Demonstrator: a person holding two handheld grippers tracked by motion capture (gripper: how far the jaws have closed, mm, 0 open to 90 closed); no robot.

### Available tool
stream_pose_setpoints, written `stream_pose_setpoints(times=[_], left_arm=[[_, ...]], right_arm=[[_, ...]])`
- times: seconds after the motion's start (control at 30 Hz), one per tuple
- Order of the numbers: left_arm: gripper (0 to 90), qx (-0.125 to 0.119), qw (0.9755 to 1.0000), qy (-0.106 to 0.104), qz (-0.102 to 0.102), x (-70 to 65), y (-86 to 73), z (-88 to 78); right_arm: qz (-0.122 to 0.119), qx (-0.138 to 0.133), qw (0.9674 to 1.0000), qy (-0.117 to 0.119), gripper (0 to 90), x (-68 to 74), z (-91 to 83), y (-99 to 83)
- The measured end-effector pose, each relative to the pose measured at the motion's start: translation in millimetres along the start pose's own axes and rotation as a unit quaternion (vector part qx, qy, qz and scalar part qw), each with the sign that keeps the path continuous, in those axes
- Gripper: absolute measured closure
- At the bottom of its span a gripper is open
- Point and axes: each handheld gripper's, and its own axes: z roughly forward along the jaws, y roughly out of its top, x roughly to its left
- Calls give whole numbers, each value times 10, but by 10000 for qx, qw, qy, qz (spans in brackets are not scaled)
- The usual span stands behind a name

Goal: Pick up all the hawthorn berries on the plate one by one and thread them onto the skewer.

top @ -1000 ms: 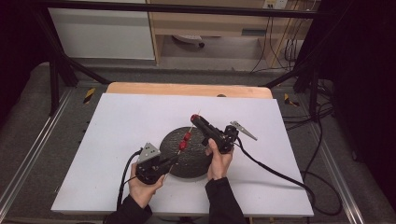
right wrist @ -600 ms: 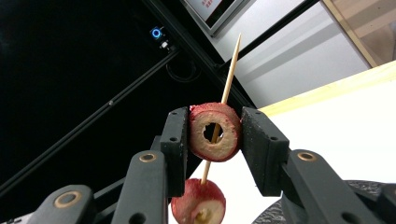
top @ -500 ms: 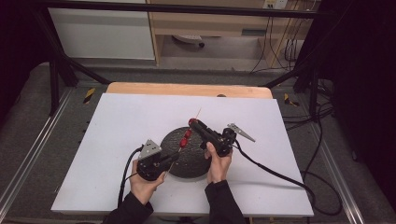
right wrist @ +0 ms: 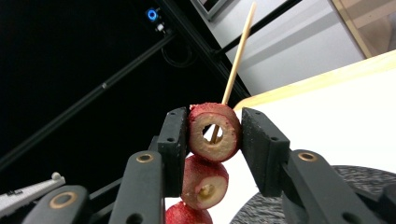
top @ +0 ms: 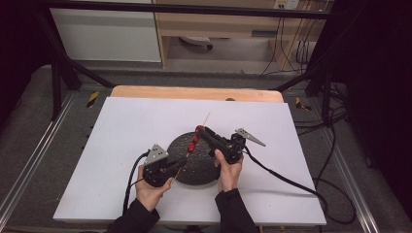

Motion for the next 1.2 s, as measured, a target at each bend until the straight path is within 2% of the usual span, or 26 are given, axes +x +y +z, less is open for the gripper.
stream_pose_setpoints(times=[0.17, 0.2, 0.33, 0.47, 0.6, 0.73, 0.83, 0.9, 0.97, 1.07, 1.13, 1.2], left_arm=[[885, 11, 10000, 38, -6, 52, -17, -39], [884, 12, 10000, 47, -20, 66, -23, -47], [884, 54, 9999, 89, 4, 109, -38, -77], [884, 96, 9999, 105, 35, 142, -40, -104], [884, 163, 9997, 122, 121, 170, -35, -132], [884, 245, 9994, 125, 211, 194, -18, -153], [884, 314, 9990, 129, 284, 210, -4, -164], [884, 370, 9986, 152, 335, 219, 9, -170], [884, 405, 9984, 162, 349, 232, 25, -177], [884, 495, 9980, 168, 361, 247, 51, -168], [884, 578, 9975, 161, 372, 258, 71, -147], [884, 633, 9971, 161, 394, 266, 89, -130]], right_arm=[[-240, 184, 9994, -170, 509, -20, -96, 90], [-234, 274, 9991, -207, 484, -27, -116, 109], [-552, 731, 9950, -406, 375, -74, -184, 167], [-928, 1262, 9857, -624, 248, -125, -248, 200], [-1246, 1587, 9765, -750, 135, -170, -320, 233], [-1573, 1952, 9638, -909, 54, -224, -417, 265], [-1834, 2237, 9519, -1012, 29, -275, -511, 258], [-1864, 2409, 9468, -1036, 14, -310, -556, 248], [-1952, 2563, 9404, -1085, 6, -353, -615, 230], [-1981, 2735, 9346, -1118, 5, -413, -692, 199], [-2052, 2849, 9285, -1208, 6, -457, -760, 170], [-2056, 2907, 9262, -1243, 9, -499, -822, 149]])
